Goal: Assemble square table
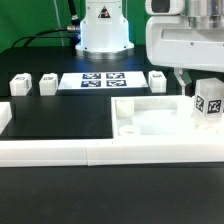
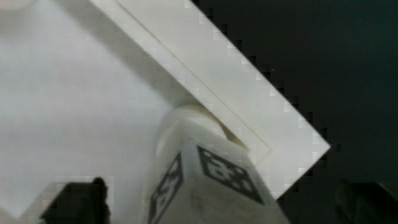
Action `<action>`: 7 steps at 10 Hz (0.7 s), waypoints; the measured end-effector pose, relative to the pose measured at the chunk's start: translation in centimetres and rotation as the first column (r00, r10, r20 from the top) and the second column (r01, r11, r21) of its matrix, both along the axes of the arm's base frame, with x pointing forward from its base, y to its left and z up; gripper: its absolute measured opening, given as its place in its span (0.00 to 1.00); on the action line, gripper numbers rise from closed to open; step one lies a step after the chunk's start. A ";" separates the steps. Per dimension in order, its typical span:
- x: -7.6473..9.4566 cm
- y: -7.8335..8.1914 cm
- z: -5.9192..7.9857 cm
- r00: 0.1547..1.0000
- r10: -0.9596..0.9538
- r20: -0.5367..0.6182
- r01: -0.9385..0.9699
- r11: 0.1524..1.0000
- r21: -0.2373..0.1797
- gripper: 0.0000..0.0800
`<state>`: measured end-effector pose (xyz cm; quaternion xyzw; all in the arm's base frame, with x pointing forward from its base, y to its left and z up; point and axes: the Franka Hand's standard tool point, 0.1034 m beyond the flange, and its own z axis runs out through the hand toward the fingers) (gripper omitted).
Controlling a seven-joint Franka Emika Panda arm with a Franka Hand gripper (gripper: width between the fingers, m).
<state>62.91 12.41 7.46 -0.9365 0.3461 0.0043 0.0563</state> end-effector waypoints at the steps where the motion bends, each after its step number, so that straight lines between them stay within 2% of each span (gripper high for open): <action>1: 0.0 0.0 0.0 0.996 0.084 0.009 -0.084 0.996 -0.003 0.81; 2: 0.1 -0.1 0.0 0.973 0.230 0.023 -0.230 0.973 -0.020 0.81; 3: 0.3 -0.3 0.2 0.903 0.427 0.035 -0.425 0.903 -0.056 0.81; 4: 0.5 0.3 0.3 0.787 0.615 0.051 -0.610 0.787 -0.089 0.81; 5: 0.6 0.4 0.3 0.757 0.651 0.060 -0.645 0.758 -0.097 0.81; 6: 0.6 0.4 0.3 0.780 0.623 0.059 -0.617 0.782 -0.093 0.81; 7: 0.6 0.4 0.3 0.785 0.617 0.059 -0.611 0.786 -0.093 0.63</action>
Offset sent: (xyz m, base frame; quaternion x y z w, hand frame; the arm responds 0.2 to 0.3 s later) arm 0.0057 0.0137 0.0087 -0.0274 -0.0007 -0.3847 0.9226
